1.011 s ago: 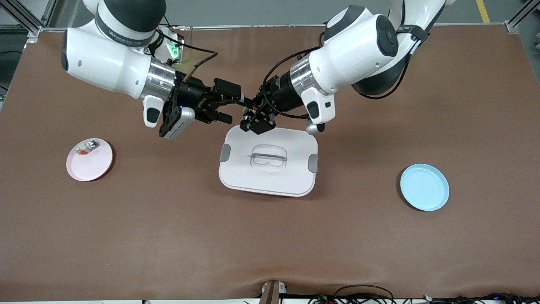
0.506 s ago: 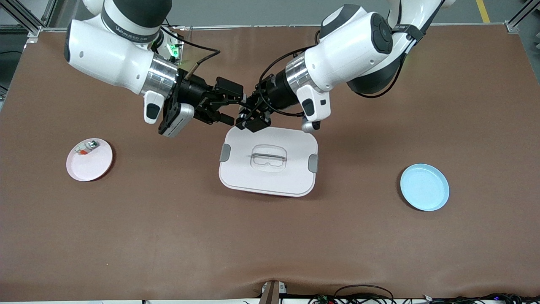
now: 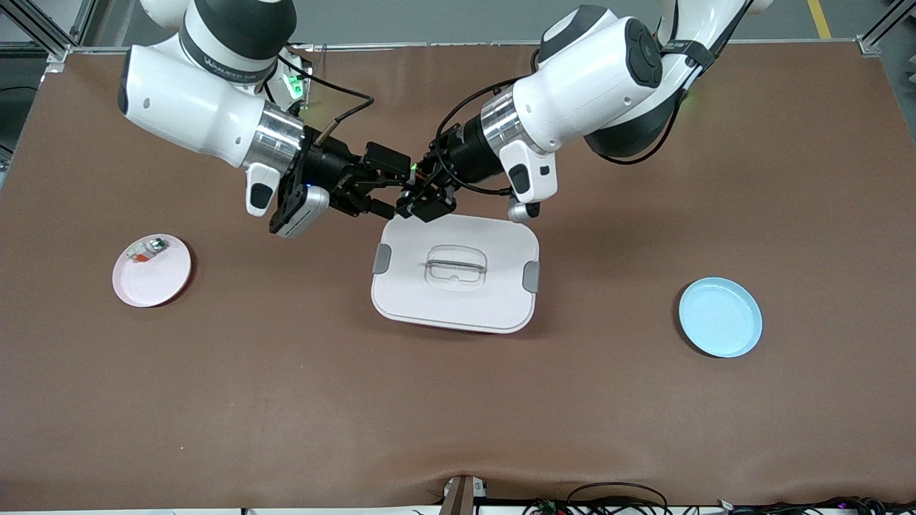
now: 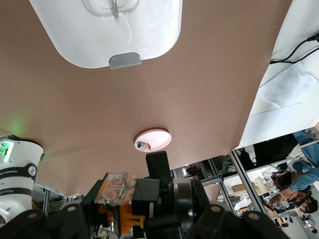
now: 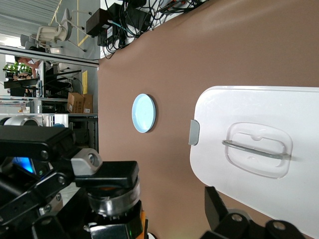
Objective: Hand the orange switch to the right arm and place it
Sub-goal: 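Close the right gripper on the switch held by the left gripper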
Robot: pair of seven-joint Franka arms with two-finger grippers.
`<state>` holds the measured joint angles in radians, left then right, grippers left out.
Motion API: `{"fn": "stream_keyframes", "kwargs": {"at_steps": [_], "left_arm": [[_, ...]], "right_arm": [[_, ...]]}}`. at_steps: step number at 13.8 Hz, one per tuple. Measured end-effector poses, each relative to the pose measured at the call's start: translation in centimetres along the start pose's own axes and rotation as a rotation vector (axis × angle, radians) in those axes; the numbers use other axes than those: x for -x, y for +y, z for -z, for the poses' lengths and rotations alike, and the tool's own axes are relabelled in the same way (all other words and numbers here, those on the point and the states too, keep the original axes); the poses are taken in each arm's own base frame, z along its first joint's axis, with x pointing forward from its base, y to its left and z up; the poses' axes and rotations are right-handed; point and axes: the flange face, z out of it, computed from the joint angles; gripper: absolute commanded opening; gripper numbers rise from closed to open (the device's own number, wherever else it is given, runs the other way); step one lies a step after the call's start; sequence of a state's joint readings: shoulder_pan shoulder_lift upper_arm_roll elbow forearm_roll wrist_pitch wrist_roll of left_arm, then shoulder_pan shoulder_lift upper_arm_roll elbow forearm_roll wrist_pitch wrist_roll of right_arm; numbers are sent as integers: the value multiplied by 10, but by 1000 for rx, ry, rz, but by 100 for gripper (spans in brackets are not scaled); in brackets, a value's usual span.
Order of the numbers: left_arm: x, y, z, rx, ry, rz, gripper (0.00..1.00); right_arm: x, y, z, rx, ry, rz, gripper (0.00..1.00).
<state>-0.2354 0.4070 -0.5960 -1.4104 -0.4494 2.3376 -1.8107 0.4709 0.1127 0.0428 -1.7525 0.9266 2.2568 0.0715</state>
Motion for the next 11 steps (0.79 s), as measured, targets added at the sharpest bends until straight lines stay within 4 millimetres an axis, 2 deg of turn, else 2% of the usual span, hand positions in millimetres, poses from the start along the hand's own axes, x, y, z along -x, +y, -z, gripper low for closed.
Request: {"fn": "stream_keyframes", "kwargs": {"at_steps": [1,3,4,5,9,11], "left_arm": [[0,0,0,0,0,0,20],[0,-1,-1,-3,1,0,20],[0,-2,-2,-5,1,0,20],[0,-3,-4,-7,1,-1,20],[2,-4,-4,-9,0,-3,21],[2,-4,-4,-9,0,-3,25]], "right_arm": [[1,-1,-2,0,-3,2,73],[5,-6,-4,-3,-4,10,36],[7,-9,-3,-5,-3,16,9],[9,-12,-3,-7,-3,22,0],[11,-16,-1,-3,0,47,0],[11,-16,-1,-3,0,48,0]]}}
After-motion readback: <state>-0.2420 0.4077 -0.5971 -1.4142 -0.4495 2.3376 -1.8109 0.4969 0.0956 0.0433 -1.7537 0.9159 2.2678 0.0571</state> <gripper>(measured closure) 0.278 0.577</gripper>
